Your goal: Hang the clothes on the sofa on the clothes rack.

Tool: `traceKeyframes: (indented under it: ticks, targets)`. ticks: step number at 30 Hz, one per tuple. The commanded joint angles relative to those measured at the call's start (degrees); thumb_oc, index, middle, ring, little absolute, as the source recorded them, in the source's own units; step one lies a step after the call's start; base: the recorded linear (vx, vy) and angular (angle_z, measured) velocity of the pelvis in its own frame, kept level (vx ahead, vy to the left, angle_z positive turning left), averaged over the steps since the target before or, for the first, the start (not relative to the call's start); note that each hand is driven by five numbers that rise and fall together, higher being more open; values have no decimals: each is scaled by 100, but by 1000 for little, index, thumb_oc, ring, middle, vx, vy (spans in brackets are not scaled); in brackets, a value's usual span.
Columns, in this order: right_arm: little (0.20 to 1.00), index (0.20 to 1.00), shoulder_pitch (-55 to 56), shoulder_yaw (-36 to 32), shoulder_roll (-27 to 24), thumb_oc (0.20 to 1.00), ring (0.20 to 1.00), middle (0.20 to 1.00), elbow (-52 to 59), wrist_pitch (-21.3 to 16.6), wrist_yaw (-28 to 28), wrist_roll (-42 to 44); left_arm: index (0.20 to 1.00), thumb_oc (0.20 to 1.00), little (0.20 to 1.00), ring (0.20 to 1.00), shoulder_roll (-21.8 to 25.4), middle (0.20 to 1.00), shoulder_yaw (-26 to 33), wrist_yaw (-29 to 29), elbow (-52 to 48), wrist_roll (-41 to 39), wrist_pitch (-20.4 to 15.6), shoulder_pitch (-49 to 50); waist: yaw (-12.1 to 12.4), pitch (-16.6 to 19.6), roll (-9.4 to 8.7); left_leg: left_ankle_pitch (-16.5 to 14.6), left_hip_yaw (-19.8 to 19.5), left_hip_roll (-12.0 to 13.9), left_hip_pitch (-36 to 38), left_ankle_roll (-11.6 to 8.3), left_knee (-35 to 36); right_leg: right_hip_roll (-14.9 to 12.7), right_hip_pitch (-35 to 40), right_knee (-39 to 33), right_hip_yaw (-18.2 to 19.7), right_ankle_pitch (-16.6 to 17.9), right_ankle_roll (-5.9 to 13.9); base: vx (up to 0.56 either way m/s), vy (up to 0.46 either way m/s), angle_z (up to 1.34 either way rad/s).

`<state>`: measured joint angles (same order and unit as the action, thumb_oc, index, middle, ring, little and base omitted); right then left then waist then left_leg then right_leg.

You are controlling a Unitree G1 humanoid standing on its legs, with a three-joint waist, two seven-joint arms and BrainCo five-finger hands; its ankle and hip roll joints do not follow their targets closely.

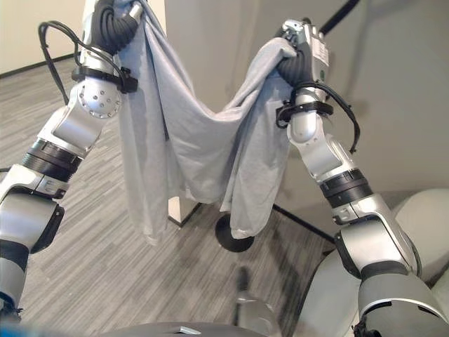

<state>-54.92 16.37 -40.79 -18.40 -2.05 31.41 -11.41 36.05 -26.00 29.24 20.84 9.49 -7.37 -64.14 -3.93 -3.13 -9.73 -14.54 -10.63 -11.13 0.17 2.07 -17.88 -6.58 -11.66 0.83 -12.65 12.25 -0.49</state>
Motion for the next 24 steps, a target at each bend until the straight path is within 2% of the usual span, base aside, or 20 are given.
traceKeyframes:
  ticks: [1,3,5,11,13,15,16,19,21,24]
  targets:
    - [200,200,-10,-191,-152,200,200,200,341,-173,183,-277,200,200,200,200,457,200,-356,67,20,130,-143,-490,-68,875,435,818,380,1360,656,-694,2288,-394,406,-583,233,-382,1549,299,-295,20]
    - [200,200,27,-255,-157,200,200,200,432,-200,203,-286,200,200,200,200,437,200,-361,74,0,118,-146,-495,-127,907,406,809,360,1438,597,-746,2288,-336,393,-583,139,-415,1545,192,-235,24]
    - [200,200,219,-399,-180,200,200,200,748,-318,220,-331,200,200,200,200,465,200,-344,63,-180,125,-136,-444,-202,940,357,817,439,1746,512,-916,2288,-149,398,-583,-53,-575,1496,214,-306,55]
    - [200,200,524,-620,-184,200,200,200,978,-491,230,-292,200,200,200,200,492,200,-197,33,-466,155,-131,-167,-232,873,354,845,407,2067,530,-1033,2288,87,532,-583,-172,-839,1367,113,-155,-1]
    - [200,200,620,-662,-154,200,200,200,985,-534,222,-227,200,200,200,200,518,200,-117,34,-513,130,-128,-49,-179,861,339,909,399,2177,536,-1066,2288,118,615,-583,-199,-957,1331,81,-75,-5]
    - [200,200,633,-627,-130,200,200,200,942,-578,237,-146,200,200,200,200,613,200,-28,66,-553,61,-123,49,-42,743,300,1153,420,2271,346,-1091,2254,110,736,-583,-263,-1105,1266,-9,-13,12]
    - [200,200,585,-591,-110,200,200,200,926,-579,231,-121,200,200,200,200,644,200,22,97,-545,59,-115,54,55,668,312,1185,389,2210,206,-1042,2243,93,769,-583,-281,-1110,1268,-101,79,5]
    - [200,200,224,-338,-91,200,200,200,803,-598,200,-154,200,200,200,200,667,200,104,131,-526,67,-140,-14,321,577,422,1299,387,1519,-336,-773,2288,-28,651,-583,-254,-964,1315,-110,177,1]
    - [200,200,24,-171,-87,200,200,200,567,-559,185,-187,200,200,200,200,639,200,108,204,-477,22,-213,52,376,617,555,1279,562,1296,-466,-671,2288,-125,514,-583,-154,-884,1349,-66,233,18]
    - [200,200,-139,-15,7,200,200,200,485,-484,106,-135,200,200,200,200,692,200,59,246,-391,-15,-180,-29,419,765,654,1333,663,1137,-388,-643,2288,-273,422,-583,-72,-774,1358,37,218,-18]
